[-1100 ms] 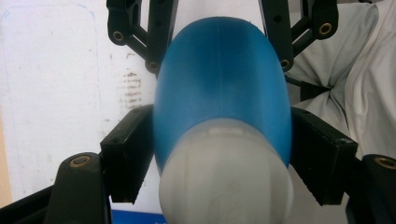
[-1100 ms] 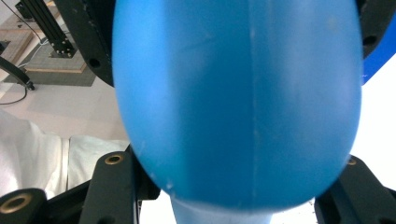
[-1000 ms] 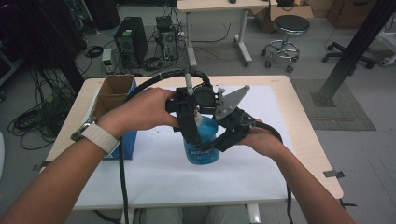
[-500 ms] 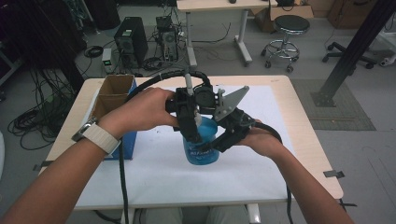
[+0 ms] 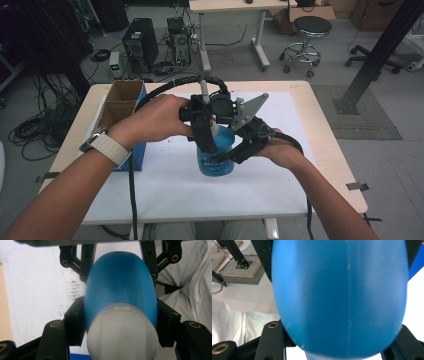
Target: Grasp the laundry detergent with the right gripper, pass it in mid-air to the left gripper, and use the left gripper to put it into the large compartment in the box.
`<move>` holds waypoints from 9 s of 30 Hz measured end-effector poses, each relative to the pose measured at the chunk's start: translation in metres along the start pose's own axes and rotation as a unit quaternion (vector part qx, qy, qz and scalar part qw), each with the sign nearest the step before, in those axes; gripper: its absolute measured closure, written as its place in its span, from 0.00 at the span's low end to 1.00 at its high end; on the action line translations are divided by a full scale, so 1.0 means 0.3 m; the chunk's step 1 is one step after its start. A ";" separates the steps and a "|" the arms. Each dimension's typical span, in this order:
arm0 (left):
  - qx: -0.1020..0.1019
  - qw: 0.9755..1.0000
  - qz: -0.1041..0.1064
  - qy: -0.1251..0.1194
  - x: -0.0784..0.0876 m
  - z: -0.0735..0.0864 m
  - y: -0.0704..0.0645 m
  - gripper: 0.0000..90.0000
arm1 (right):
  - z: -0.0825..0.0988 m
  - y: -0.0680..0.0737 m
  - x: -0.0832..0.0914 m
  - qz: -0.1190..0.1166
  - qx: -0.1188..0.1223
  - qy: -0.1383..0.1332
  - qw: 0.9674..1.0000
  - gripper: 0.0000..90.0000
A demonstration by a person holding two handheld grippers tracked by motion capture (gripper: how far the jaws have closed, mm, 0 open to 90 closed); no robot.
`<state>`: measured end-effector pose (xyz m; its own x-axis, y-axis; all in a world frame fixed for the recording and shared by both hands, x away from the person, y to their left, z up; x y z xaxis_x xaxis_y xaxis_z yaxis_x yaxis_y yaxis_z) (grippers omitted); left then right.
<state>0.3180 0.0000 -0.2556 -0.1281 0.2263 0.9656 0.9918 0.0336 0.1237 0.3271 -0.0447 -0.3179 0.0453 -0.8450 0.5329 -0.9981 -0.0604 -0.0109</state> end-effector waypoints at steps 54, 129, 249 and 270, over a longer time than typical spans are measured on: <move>0.401 0.906 -0.135 -0.002 0.311 0.273 0.302 0.43 | 0.377 -0.129 0.553 0.195 -0.125 0.198 0.953 0.08; 0.643 0.733 -0.221 -0.020 0.161 0.876 0.396 0.43 | 0.491 -0.096 0.601 0.205 -0.160 0.221 0.940 0.08; 0.542 0.821 -0.170 -0.056 0.164 0.697 0.300 0.13 | 0.448 -0.055 0.583 0.195 -0.164 0.209 0.944 0.08; 0.450 0.884 -0.117 -0.045 0.130 0.464 0.249 0.09 | 0.450 -0.046 0.585 0.194 -0.168 0.209 0.944 0.08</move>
<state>0.3865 0.1469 -0.2405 -0.3690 0.1856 0.9107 0.5385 0.8413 0.0467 0.3543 -0.2638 -0.3385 -0.2772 -0.4815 0.8315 -0.8961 0.4417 -0.0430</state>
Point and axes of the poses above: each handheld gripper's, and its own axes: x roughly backward along the jaws, z roughly out of its underside, y roughly to its left, the point moved 9 cm from there along -x, roughly forward along the jaws, and after that the axes turned 4 degrees about -y, right-handed, at the moved point
